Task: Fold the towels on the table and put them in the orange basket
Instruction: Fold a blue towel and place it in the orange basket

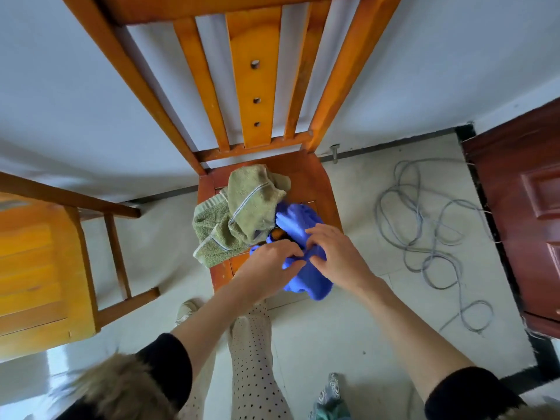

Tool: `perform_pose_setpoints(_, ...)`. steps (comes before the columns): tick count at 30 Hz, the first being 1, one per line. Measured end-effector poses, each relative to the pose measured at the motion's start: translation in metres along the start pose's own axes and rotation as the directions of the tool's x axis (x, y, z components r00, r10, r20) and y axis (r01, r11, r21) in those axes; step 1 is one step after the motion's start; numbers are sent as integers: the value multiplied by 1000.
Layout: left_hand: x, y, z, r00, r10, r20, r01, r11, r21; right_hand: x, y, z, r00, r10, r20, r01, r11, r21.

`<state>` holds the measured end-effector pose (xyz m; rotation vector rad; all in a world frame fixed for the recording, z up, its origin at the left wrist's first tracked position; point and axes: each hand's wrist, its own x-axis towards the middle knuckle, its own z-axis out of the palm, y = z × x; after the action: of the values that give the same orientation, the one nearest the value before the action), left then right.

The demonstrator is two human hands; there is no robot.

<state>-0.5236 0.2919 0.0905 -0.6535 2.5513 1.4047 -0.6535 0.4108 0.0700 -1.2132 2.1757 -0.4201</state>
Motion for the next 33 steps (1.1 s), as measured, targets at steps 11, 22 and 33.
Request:
perform_pose_setpoints(11, -23, 70, -56, 997, 54, -56, -56, 997, -46, -47, -44, -94, 931, 79, -355, -58, 996, 69)
perform_pose_setpoints(22, -96, 117, -191, 899, 245, -363, -263, 965, -1, -51, -183, -182, 875, -240, -421, 248, 968, -38)
perform_pose_setpoints(33, -298, 54, -289, 761, 134, -634, 6, 977, 213, -58, -389, -126, 887, -461, -23, 458, 875, 155)
